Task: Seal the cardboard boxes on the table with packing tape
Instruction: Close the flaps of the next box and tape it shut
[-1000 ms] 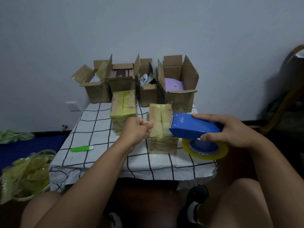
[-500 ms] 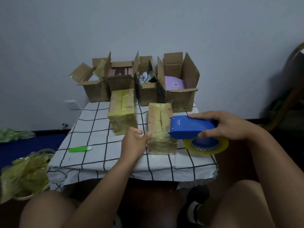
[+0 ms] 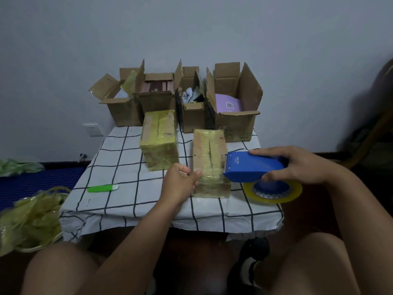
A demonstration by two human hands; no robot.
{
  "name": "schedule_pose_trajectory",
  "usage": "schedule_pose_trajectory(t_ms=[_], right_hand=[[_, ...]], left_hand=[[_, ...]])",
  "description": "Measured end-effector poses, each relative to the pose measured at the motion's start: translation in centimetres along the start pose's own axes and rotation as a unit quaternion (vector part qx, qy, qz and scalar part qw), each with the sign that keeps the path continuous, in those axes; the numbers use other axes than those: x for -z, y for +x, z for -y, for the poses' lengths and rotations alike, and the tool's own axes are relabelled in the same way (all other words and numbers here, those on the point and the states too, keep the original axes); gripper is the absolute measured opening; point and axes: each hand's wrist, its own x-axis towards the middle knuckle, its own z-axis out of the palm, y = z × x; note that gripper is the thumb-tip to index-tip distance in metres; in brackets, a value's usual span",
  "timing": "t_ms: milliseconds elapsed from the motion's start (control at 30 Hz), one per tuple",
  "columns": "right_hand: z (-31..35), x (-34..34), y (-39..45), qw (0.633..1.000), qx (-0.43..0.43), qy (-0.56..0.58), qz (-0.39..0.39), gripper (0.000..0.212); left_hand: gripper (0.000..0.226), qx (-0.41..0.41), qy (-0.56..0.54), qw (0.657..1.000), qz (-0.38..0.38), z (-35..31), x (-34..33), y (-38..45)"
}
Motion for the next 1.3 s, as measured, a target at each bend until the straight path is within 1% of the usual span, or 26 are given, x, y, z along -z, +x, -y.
schedule_pose_trajectory(t_ms=[133, 200, 233, 300, 333, 367, 400, 433, 467, 500, 533, 567, 600, 633, 700, 833, 900, 1033, 1100, 1200, 1300], right_hand=[[-0.5, -0.4, 0.4, 1.0, 0.001, 0.016, 0.004, 0.062], [-0.6, -0.7, 0.5, 1.0, -0.001, 0.026, 0.004, 0.062], [-0.7, -0.8, 0.5, 1.0, -0.001, 0.029, 0.004, 0.062], [-0.9, -0.9, 0.5, 1.0, -0.002, 0.031, 0.002, 0.062], [-1.0, -0.9, 0.4, 0.999, -0.004, 0.033, 0.004, 0.062], [-1.1, -1.0, 0.4, 0.999, -0.009, 0.036, 0.005, 0.062], [-1.2, -1.0, 0.3, 0.999, -0.014, 0.038, 0.006, 0.062], [-1.3, -1.1, 0.3, 0.999, -0.018, 0.037, 0.006, 0.062], [-1.4, -1.2, 0.2, 0.999, -0.019, 0.037, 0.006, 0.062], [-1.3, -1.3, 0.1, 0.999, -0.019, 0.037, 0.005, 0.062], [-1.3, -1.3, 0.0, 0.999, -0.018, 0.038, 0.002, 0.061], [-1.3, -1.4, 0.0, 0.999, -0.017, 0.039, 0.0, 0.06], [-1.2, -1.5, -0.1, 0.999, -0.017, 0.041, -0.002, 0.06], [-1.1, -1.6, -0.1, 0.999, -0.016, 0.042, -0.006, 0.06], [-0.8, -1.7, -0.2, 0.999, -0.011, 0.04, -0.012, 0.059], [0.1, -2.0, -0.3, 0.999, 0.001, 0.034, -0.029, 0.061], [0.5, -2.2, 0.0, 0.999, 0.006, 0.025, -0.031, 0.062], [0.7, -2.7, 0.2, 0.999, 0.004, 0.017, -0.028, 0.061], [0.5, -2.8, -0.1, 0.999, 0.004, 0.02, -0.031, 0.061], [0.2, -3.2, -0.4, 0.998, 0.004, 0.039, -0.042, 0.061], [0.0, -3.6, -0.4, 0.998, 0.005, 0.048, -0.047, 0.061]], left_hand=[[0.025, 0.05, -0.023, 0.998, 0.019, 0.1, 0.0, 0.3], [0.027, 0.073, -0.01, 0.997, 0.03, -0.1, 0.2, 0.5], [0.029, 0.079, 0.014, 0.996, 0.037, -0.1, 0.3, 0.6], [0.039, 0.078, 0.098, 0.991, 0.052, -0.2, 0.4, 0.4], [0.045, 0.055, 0.153, 0.986, 0.044, 0.0, 0.4, 0.3], [0.048, 0.002, 0.22, 0.975, 0.015, 0.5, 0.3, 0.1], [0.049, -0.086, 0.285, 0.954, -0.035, 1.2, 0.3, -0.1], [0.048, -0.203, 0.329, 0.918, -0.086, 1.7, 0.2, -0.5], [0.046, -0.316, 0.358, 0.872, -0.106, 2.0, 0.2, -1.0], [0.047, -0.402, 0.388, 0.824, -0.096, 2.4, 0.1, -1.1], [0.051, -0.46, 0.428, 0.775, -0.066, 2.8, 0.1, -1.0], [0.055, -0.494, 0.469, 0.732, -0.033, 3.3, 0.0, -0.7], [0.056, -0.511, 0.499, 0.7, -0.009, 3.6, 0.0, -0.4], [0.055, -0.522, 0.508, 0.685, 0.004, 3.8, 0.0, 0.0], [0.051, -0.544, 0.49, 0.681, 0.002, 3.9, 0.1, 0.7], [0.055, -0.578, 0.47, 0.667, -0.021, 3.0, 0.7, 1.5], [0.057, -0.576, 0.474, 0.666, -0.021, 2.8, 0.7, 1.4], [0.062, -0.536, 0.499, 0.68, -0.006, 3.5, 0.2, 1.0], [0.058, -0.53, 0.507, 0.68, -0.006, 3.8, -0.1, 0.9], [0.048, -0.537, 0.52, 0.664, 0.008, 3.9, -0.7, 0.7], [0.042, -0.539, 0.503, 0.676, 0.024, 3.8, -1.0, 0.9]])
